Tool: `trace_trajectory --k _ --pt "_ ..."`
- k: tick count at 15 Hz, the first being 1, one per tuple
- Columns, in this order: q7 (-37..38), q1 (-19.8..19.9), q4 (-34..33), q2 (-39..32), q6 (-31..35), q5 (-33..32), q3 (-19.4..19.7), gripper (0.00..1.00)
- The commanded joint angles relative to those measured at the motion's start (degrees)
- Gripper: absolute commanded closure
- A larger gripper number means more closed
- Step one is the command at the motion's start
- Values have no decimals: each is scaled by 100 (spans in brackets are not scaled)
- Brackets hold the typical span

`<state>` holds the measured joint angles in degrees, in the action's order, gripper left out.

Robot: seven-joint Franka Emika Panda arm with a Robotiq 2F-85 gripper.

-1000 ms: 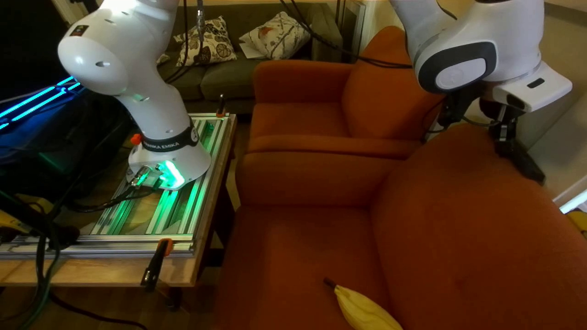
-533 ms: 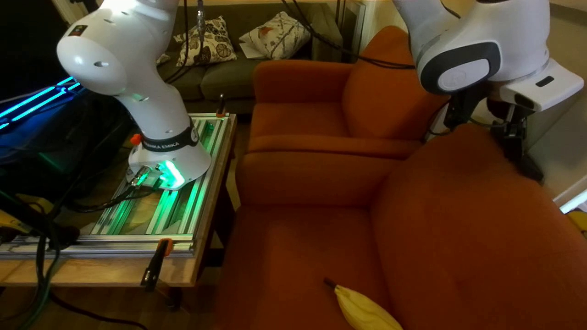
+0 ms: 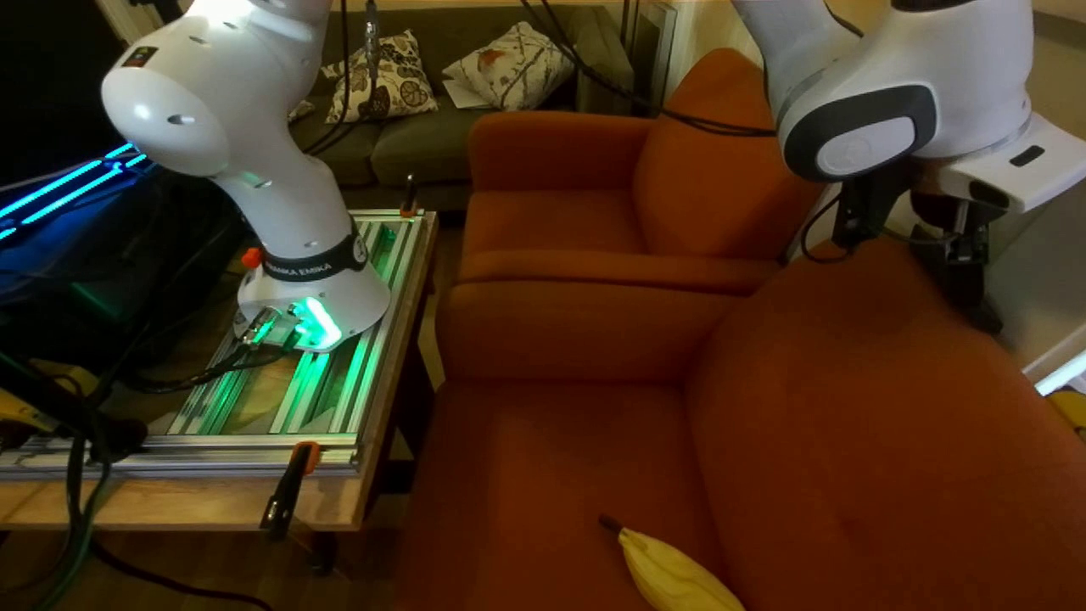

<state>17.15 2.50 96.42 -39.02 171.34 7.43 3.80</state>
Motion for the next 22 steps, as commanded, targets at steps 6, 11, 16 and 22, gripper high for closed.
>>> trace_trajectory --k 6,11,16,22 --pt "-453 246 -245 -246 83 113 -142 0" --pt "-520 338 -426 -408 75 153 -231 0" --pt "-560 399 -605 -586 86 141 -275 0" --pt "-530 409 -853 -770 83 155 -276 0"
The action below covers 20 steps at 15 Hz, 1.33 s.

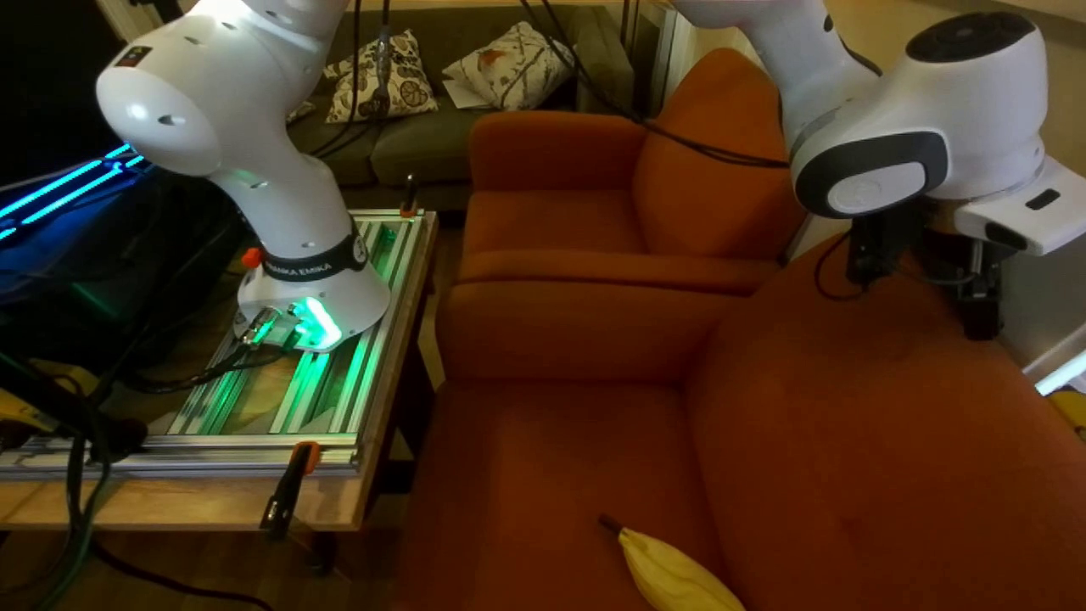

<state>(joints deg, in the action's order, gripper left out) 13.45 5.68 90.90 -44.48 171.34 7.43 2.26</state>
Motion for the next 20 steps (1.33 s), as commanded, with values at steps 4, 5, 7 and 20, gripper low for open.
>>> trace_trajectory --k 4,5,7,20 --pt "-131 93 -393 -282 47 189 -170 0" --pt "-135 96 -392 -284 28 196 -185 0" --pt "-135 95 -405 -300 16 205 -189 2" --pt "-125 117 -434 -294 16 301 -227 73"
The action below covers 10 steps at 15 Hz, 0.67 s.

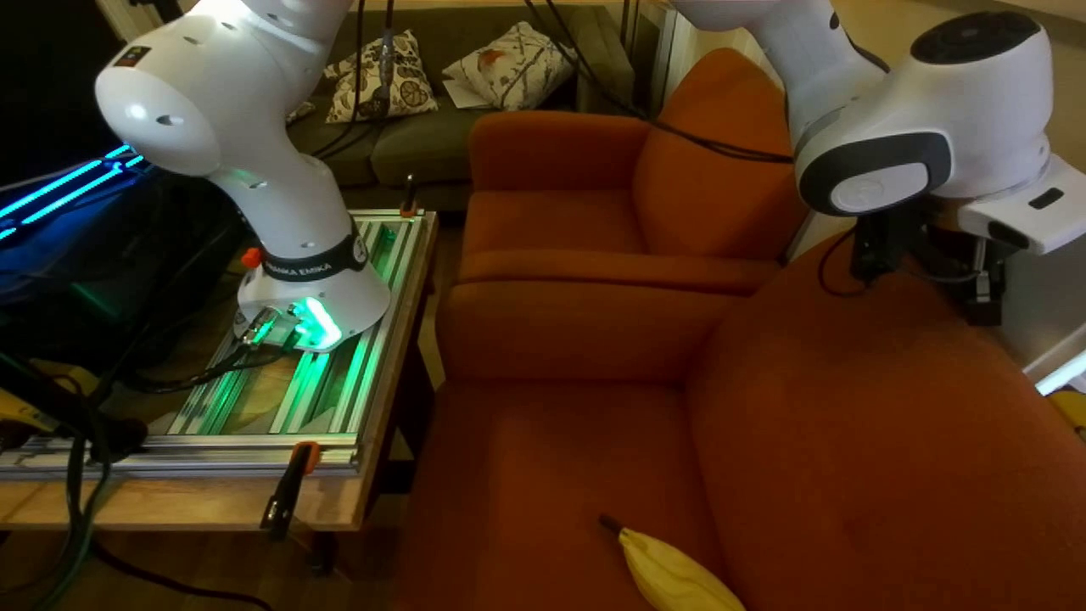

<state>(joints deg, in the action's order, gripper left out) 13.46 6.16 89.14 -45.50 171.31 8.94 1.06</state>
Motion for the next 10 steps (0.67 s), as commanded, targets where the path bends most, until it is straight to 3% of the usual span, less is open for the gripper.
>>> trace_trajectory --k 1,5,10 --pt "-123 69 -259 -191 23 152 -97 73" --pt "-223 175 -189 -72 -78 150 -156 73" --pt "-677 614 26 180 -211 154 -565 73"
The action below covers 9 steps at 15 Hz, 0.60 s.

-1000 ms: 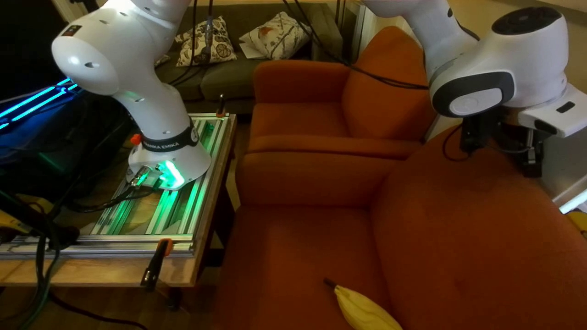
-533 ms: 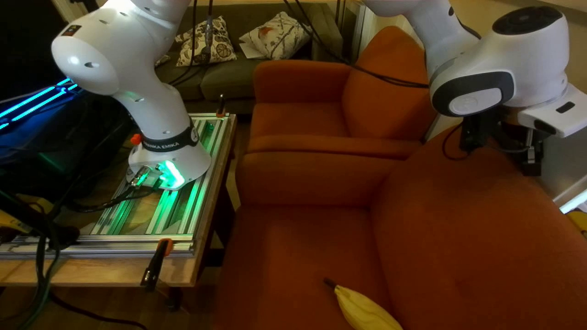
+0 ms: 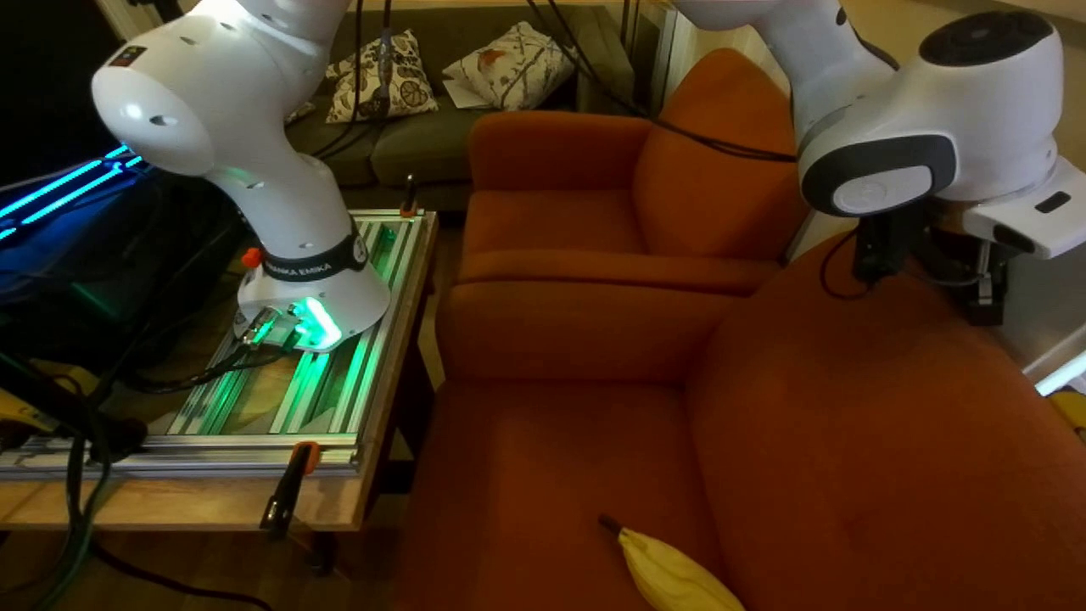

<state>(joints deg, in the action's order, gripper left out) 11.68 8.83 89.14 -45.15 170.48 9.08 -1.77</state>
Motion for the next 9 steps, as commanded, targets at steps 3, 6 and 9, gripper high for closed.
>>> trace_trajectory --k 3,6,9 --pt "-909 570 138 251 -204 89 -416 73" --pt "-1218 731 171 293 -272 66 -456 73" --pt "-1434 869 256 394 -414 141 -615 15"
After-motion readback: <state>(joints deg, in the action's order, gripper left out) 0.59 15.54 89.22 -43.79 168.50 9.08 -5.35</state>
